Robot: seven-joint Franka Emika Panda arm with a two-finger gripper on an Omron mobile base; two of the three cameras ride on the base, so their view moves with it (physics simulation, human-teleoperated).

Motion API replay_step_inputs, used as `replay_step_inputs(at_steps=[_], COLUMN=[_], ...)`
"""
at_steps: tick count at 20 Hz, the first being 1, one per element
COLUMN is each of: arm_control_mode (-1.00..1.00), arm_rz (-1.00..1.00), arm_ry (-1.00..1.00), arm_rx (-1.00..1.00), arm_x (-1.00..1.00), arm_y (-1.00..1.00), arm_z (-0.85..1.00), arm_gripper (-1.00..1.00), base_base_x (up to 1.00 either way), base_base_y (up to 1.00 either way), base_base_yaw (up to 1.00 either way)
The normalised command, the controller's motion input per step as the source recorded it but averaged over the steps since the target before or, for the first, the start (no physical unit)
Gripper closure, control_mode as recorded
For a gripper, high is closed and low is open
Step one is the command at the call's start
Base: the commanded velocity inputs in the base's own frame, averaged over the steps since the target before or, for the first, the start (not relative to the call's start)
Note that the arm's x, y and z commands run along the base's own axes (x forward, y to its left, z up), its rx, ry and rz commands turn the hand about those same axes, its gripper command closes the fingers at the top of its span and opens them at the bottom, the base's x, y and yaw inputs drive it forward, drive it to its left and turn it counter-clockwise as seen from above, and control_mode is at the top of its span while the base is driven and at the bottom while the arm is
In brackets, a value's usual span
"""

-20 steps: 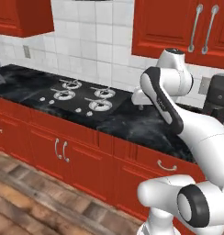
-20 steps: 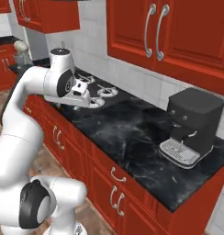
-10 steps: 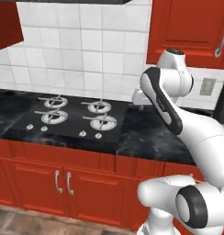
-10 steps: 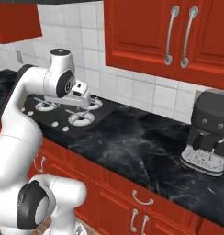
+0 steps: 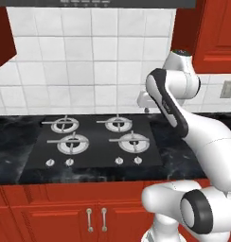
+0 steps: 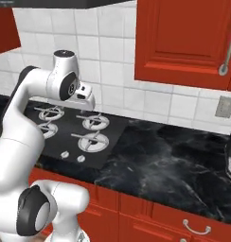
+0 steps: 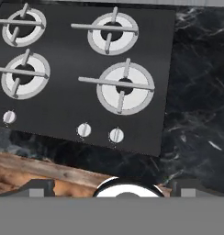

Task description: Navigate to the stove.

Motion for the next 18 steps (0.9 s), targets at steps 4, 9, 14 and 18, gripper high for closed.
replay_step_inputs(at_steps=[4, 9, 14, 18], arm_control_mode=[1.0, 1.0, 1.0, 1.0], arm_rz=[0.0, 0.0, 0.0, 0.0], arm_ry=[0.0, 0.0, 0.0, 0.0], arm_rx=[0.0, 0.0, 0.0, 0.0], arm_x=[0.0, 0.0, 0.0, 0.0], arm_y=[0.0, 0.0, 0.0, 0.0], arm_z=[0.0, 0.0, 0.0, 0.0], arm_gripper=[-1.0, -1.0, -1.0, -1.0], base_base_x=[0.18, 0.12, 0.9, 0.2], base_base_y=[1.0, 0.98, 0.17, 0.0], base_base_yaw=[-0.25, -0.15, -0.08, -0.05])
